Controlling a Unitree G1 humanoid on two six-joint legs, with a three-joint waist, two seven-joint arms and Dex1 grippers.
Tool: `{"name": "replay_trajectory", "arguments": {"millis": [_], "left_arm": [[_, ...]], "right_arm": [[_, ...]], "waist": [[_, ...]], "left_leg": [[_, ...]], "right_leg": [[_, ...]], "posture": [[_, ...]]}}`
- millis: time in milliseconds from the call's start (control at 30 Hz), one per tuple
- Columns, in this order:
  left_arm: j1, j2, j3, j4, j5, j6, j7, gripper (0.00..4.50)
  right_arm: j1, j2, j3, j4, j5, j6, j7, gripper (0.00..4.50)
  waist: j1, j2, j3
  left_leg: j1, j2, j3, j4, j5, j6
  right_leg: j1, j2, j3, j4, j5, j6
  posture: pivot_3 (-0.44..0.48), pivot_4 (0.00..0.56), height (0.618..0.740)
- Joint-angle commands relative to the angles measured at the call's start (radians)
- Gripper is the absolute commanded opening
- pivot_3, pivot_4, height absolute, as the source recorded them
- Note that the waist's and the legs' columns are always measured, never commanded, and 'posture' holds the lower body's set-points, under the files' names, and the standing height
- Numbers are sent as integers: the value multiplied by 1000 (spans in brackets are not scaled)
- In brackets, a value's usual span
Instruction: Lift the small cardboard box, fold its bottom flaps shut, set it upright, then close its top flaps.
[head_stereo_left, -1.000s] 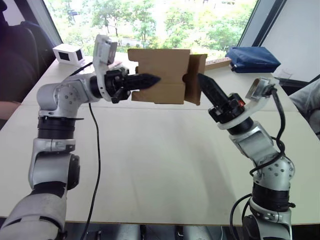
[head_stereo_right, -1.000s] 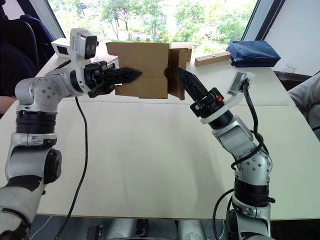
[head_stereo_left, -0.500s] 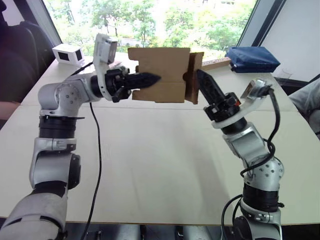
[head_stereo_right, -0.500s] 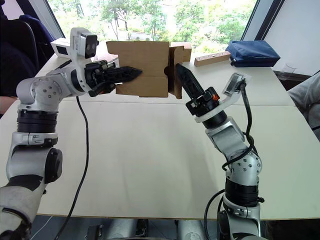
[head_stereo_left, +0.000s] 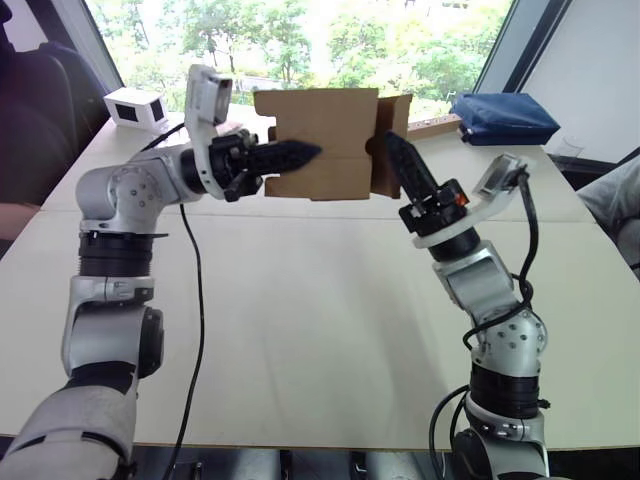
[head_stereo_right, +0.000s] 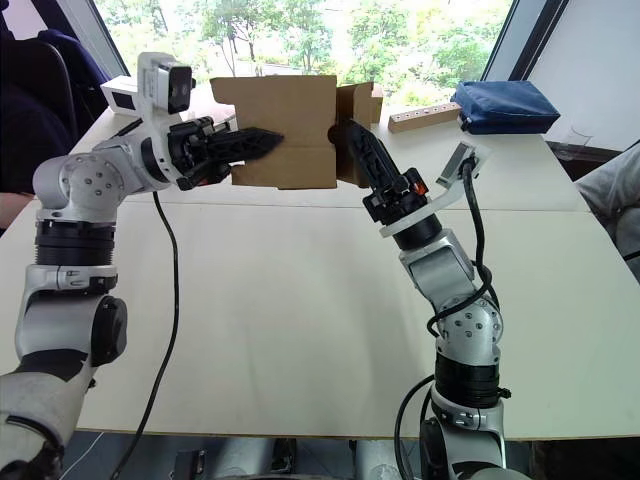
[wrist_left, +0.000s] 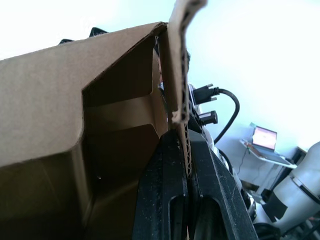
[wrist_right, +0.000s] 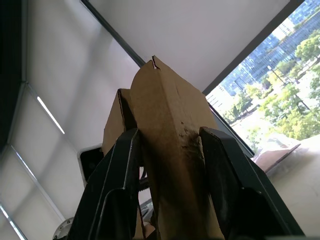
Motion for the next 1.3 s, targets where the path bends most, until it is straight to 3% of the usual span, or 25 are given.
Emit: {"name": "replay_trajectory", "arguments": {"millis": [33,333,567,833,1133,1233,1300], "left_arm": [[-28,-2,31,-21,-19,-4,7,0],[-33,-10,38,-17,-20,-3,17,0],[-32,-11,40,-17,-21,-2,22,0],[-28,-16,42,-18,-22,-2,28,0],[-33,-14,39,-14,-26,-1,31,0],[-34,-13,38,-14,-26,-1,31,0],[-34,-12,38,-13,-27,-1,31,0]], "right_arm": [[-12,16,16,-52,33,-2,17,1886],[-17,-38,72,-29,-143,-17,61,1886],[-17,-36,56,-29,-149,-19,68,1886],[-12,50,9,-50,32,-16,35,1886],[11,43,14,-46,59,-4,32,1886],[11,42,19,-44,57,-2,34,1224],[12,38,23,-43,57,0,36,510]], "waist": [[0,0,0],[0,0,0],[0,0,0],[0,0,0],[-1,0,0],[-1,0,0],[-1,0,0]], "left_leg": [[0,0,0,0,0,0],[0,0,0,0,0,0],[0,0,0,0,0,0],[0,0,0,0,0,0],[0,0,0,0,0,0],[0,0,0,0,0,0],[0,0,0,0,0,0]], "right_leg": [[0,0,0,0,0,0],[0,0,0,0,0,0],[0,0,0,0,0,0],[0,0,0,0,0,0],[0,0,0,0,0,0],[0,0,0,0,0,0],[0,0,0,0,0,0]], "posture": [[0,150,740],[0,150,740],[0,150,740],[0,150,740],[0,150,740],[0,150,740],[0,150,740]]}}
